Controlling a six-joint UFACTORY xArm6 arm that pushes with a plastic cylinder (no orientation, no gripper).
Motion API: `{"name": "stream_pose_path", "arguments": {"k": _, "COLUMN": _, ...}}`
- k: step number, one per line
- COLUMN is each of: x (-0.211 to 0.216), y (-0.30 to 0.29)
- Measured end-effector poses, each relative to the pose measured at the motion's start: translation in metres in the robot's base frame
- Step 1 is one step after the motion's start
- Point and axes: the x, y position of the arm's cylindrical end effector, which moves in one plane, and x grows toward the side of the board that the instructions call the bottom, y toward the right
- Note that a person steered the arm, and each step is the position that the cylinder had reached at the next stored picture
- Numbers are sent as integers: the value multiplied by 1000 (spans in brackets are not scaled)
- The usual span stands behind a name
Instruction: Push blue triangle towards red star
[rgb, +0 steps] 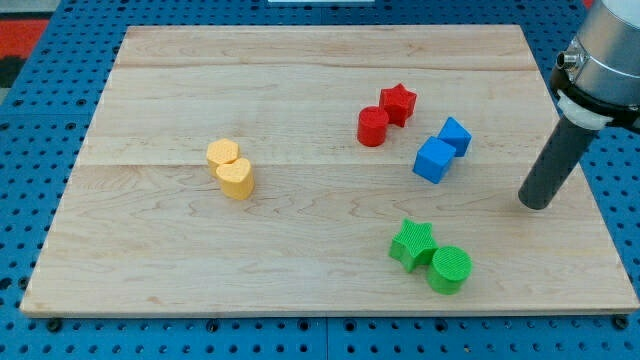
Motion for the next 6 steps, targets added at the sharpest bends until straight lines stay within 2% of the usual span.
{"name": "stream_pose_path", "arguments": {"k": 2, "x": -15, "y": 18}}
{"name": "stream_pose_path", "arguments": {"k": 5, "x": -51, "y": -83}}
{"name": "stream_pose_path", "arguments": {"k": 6, "x": -85, "y": -96}}
